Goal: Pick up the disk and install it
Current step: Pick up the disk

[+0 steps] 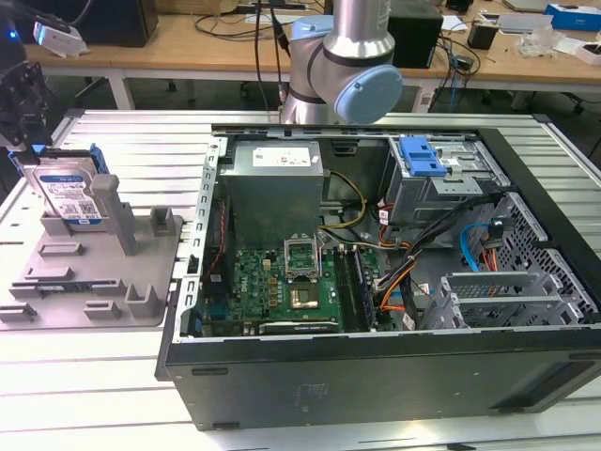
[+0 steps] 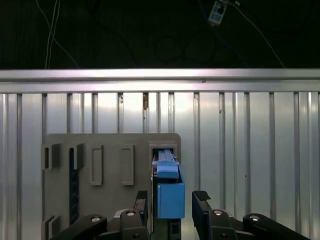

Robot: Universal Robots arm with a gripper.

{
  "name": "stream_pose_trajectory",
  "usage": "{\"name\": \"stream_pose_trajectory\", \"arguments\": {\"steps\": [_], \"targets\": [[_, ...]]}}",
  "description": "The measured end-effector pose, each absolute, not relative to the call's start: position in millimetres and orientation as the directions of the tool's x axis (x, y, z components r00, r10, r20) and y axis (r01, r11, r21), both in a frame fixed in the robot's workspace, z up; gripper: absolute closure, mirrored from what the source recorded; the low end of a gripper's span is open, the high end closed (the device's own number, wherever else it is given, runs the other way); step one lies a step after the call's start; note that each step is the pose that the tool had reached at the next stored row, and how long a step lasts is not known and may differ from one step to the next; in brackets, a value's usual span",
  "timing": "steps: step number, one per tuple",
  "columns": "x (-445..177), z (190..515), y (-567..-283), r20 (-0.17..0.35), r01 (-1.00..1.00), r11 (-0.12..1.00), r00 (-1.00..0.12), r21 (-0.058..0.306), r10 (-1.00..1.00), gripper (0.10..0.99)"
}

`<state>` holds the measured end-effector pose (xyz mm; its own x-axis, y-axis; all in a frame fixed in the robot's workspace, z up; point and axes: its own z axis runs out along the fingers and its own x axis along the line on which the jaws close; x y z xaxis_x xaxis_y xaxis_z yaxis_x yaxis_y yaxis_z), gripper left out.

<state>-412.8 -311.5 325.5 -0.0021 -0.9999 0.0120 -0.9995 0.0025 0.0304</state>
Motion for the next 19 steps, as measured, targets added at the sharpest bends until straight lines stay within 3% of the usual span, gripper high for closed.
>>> {"name": "stream_pose_trajectory", "arguments": {"steps": [19], "targets": [[-414.8, 310.3, -311.5, 0.012, -1.000, -0.003, 0.004, 0.027, -1.000, 0.604]]}}
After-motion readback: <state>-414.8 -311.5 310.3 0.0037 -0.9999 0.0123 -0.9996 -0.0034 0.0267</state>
